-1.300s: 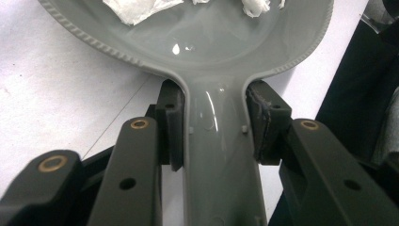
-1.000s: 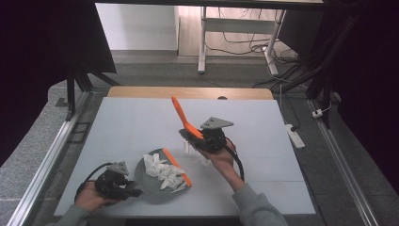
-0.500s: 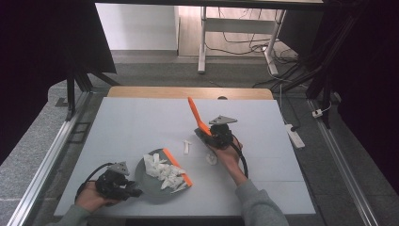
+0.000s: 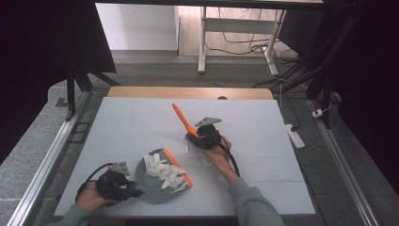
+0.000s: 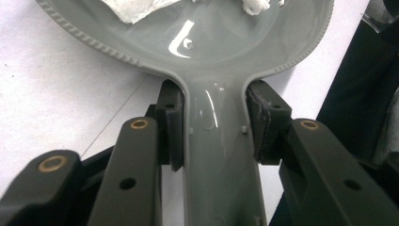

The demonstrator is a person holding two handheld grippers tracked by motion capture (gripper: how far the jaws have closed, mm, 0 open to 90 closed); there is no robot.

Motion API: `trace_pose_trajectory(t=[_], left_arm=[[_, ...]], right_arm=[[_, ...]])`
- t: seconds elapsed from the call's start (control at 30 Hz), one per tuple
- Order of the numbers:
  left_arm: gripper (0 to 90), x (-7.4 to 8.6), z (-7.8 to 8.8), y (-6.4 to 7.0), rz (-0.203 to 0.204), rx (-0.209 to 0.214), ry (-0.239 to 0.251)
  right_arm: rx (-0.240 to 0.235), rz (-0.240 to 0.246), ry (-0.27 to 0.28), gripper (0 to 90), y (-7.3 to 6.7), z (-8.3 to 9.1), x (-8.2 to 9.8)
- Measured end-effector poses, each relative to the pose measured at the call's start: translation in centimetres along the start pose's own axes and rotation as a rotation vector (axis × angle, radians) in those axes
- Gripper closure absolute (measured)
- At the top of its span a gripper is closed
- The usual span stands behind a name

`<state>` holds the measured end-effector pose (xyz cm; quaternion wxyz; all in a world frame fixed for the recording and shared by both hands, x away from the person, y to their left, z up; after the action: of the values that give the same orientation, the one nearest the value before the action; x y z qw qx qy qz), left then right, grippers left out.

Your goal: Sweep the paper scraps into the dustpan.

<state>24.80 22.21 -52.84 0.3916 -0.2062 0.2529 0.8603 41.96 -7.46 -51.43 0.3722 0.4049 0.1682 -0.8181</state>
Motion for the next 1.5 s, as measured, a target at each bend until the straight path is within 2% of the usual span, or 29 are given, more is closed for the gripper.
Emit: trace_pose_trajectory(t=[0.13,0.2,0.3,0.33,0.37,0.4,0.43,0.47,0.57,0.63,0.67,0.73,0.77,0.87,0.9,0.93,1.0,1.07,1.13,1.27,1.37,1.5], left_arm=[[61.3,0.0,0.0,0.0,0.002,-0.001,0.001],[61.3,0.0,0.0,0.0,0.003,-0.001,0.002],[61.4,0.0,0.0,0.1,0.003,-0.001,0.003],[61.4,0.0,0.0,0.0,0.003,-0.001,0.003],[61.4,0.0,0.0,0.0,0.003,-0.001,0.003],[61.4,0.0,0.0,0.0,0.002,0.000,0.002],[61.3,0.0,0.0,0.0,0.003,0.001,0.002],[61.3,0.0,0.0,0.0,0.003,0.001,0.002],[61.3,0.0,0.0,0.0,0.000,0.001,0.000],[61.4,0.0,0.0,0.0,0.000,0.001,0.001],[61.4,0.0,0.0,0.0,0.000,0.001,0.000],[61.4,0.0,0.0,0.0,0.000,0.003,0.000],[61.3,0.0,0.0,0.0,0.000,0.003,0.000],[61.4,0.0,-0.1,0.0,0.000,0.003,-0.003],[61.4,0.0,-0.1,0.0,0.002,0.003,-0.002],[61.3,0.0,-0.1,0.0,0.000,0.002,-0.002],[61.4,0.0,-0.1,0.0,0.001,0.002,0.000],[61.3,0.0,-0.1,0.0,0.000,0.002,-0.002],[61.3,0.0,-0.1,0.1,0.000,0.001,-0.002],[61.3,0.0,-0.1,0.1,0.007,0.001,0.006],[61.3,0.0,-0.1,0.0,0.007,0.001,0.004],[61.3,0.1,0.0,-0.1,0.012,0.000,0.006]], right_arm=[[-0.015,0.026,-0.006,70.3,-1.2,-0.1,-0.1],[-0.057,0.024,-0.006,70.3,-2.1,-0.1,-0.1],[-0.086,0.030,-0.008,70.3,-3.2,0.0,0.0],[-0.086,0.030,-0.008,70.3,-3.2,0.0,0.0],[-0.155,0.008,-0.006,70.3,-4.2,0.1,0.0],[-0.155,0.008,-0.006,70.3,-4.2,0.1,0.0],[-0.181,-0.001,-0.009,70.3,-4.6,0.1,0.0],[-0.203,0.008,-0.013,70.3,-5.2,0.1,0.0],[-0.217,0.055,-0.010,70.3,-7.1,0.4,-0.2],[-0.277,0.016,0.026,70.3,-7.3,1.5,-0.7],[-0.277,0.016,0.026,70.3,-7.3,1.5,-0.7],[-0.259,0.014,0.080,70.3,-7.0,2.9,-1.4],[-0.259,0.014,0.080,70.3,-7.0,2.9,-1.4],[-0.235,-0.012,0.139,70.3,-5.8,4.7,-2.0],[-0.229,-0.020,0.147,70.3,-5.3,5.1,-2.1],[-0.201,-0.033,0.157,70.3,-4.3,5.7,-2.1],[-0.188,-0.037,0.160,70.3,-3.9,5.9,-2.1],[-0.147,-0.042,0.153,70.2,-2.9,6.0,-1.8],[-0.107,-0.046,0.133,70.3,-2.1,5.6,-1.4],[-0.081,-0.066,0.094,70.3,-1.2,4.0,-0.9],[-0.081,-0.049,0.067,70.3,-1.5,2.6,-0.8],[-0.092,-0.011,0.025,70.3,-2.6,0.7,-0.9]])
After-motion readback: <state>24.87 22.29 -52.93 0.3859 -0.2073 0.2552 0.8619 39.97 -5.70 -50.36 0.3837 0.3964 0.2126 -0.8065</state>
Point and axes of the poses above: each handheld gripper's, and its own axes: z roughly backward along the jaws, x roughly out of its underside, y roughly to its right, the point moved 1 cm from there along -z, roughly forward along the jaws, and after that the axes turned 2 degrees about y, right-handed, at the moved point
